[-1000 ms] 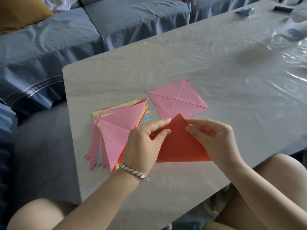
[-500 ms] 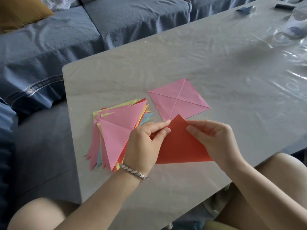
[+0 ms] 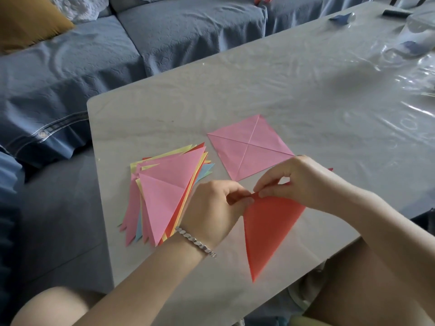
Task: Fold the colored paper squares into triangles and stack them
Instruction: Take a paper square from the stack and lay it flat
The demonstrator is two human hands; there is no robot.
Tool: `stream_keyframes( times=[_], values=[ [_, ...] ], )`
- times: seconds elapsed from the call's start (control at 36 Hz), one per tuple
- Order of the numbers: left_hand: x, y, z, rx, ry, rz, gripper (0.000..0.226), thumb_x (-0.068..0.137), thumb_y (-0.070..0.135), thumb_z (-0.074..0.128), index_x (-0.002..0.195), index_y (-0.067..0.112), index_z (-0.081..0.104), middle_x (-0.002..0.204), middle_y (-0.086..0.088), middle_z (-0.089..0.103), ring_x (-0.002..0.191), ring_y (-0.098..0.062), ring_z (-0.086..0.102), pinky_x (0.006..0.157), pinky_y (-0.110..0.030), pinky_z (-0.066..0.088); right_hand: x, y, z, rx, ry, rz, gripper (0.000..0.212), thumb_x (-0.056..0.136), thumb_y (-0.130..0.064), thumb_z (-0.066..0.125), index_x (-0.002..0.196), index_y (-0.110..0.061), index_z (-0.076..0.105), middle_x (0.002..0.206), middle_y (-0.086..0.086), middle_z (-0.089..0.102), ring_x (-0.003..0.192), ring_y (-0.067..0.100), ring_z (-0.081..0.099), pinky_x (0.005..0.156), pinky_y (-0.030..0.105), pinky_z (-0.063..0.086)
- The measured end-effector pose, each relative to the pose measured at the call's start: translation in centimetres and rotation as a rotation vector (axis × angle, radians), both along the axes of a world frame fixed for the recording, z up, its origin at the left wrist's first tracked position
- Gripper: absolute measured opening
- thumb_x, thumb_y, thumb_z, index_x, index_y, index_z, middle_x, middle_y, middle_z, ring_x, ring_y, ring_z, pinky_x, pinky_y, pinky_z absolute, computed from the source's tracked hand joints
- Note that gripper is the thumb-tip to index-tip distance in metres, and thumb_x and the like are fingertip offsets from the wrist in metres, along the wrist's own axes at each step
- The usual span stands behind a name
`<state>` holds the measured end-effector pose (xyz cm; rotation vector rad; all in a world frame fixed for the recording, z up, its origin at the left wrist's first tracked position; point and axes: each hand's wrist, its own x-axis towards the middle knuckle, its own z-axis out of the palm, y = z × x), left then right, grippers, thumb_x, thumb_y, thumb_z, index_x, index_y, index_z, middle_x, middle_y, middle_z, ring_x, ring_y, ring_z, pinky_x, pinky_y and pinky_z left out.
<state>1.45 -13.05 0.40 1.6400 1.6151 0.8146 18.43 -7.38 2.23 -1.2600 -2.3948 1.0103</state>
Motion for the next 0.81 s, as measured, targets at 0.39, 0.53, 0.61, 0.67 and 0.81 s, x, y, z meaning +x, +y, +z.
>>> stream_keyframes(
  times=[0.39,0.53,0.61,0.67,0.81],
  values=[
    [-2.6,3.2,-6.4,-0.171,0.044,0.461,0.018,0.076,0.014,0.071,0.061,0.023,0.067,0.067,0.004,0.068,0.065,-0.020,0.065,0.067,-0.030,0.054,-0.2,-3.3,-9.7,0.330,-0.201,0.078,0.041,0.090,-0.028,0.035,0.110,-0.014,0.068,0.118,0.001,0.065,0.111,0.018,0.060,0.090,0.037,0.051],
    [-2.5,2.9,-6.6,-0.136,0.201,0.437,0.006,0.079,0.018,0.069,0.078,0.014,0.073,0.079,0.003,0.068,0.069,-0.011,0.052,0.061,-0.020,0.034,0.3,-4.3,-11.7,0.325,-0.370,0.054,0.070,0.100,-0.035,0.002,0.109,-0.019,0.069,0.121,-0.005,0.063,0.112,0.009,0.059,0.089,0.032,0.051],
    [-2.5,3.1,-6.8,-0.143,0.209,0.445,0.006,0.079,0.018,0.069,0.079,0.013,0.073,0.084,0.001,0.071,0.069,-0.011,0.053,0.062,-0.020,0.035,-0.1,-3.5,-12.0,0.397,-0.415,-0.016,0.072,0.100,-0.035,0.001,0.105,-0.015,0.071,0.118,-0.002,0.065,0.109,0.013,0.062,0.085,0.035,0.052],
    [-2.5,3.1,-7.0,-0.146,0.216,0.457,0.006,0.079,0.018,0.069,0.079,0.014,0.073,0.084,0.001,0.071,0.069,-0.011,0.053,0.062,-0.020,0.035,-0.6,-2.6,-12.1,0.452,-0.416,-0.082,0.060,0.099,-0.034,0.015,0.104,-0.012,0.071,0.115,0.000,0.067,0.107,0.017,0.063,0.084,0.038,0.052],
    [-2.6,3.1,-7.1,-0.148,0.213,0.456,0.006,0.079,0.017,0.069,0.079,0.014,0.073,0.084,0.002,0.071,0.069,-0.011,0.053,0.061,-0.019,0.035,-1.8,0.0,-12.3,0.539,-0.423,-0.189,0.038,0.081,-0.028,0.044,0.096,-0.006,0.072,0.106,0.006,0.070,0.100,0.025,0.066,0.077,0.043,0.053]
  ],
)
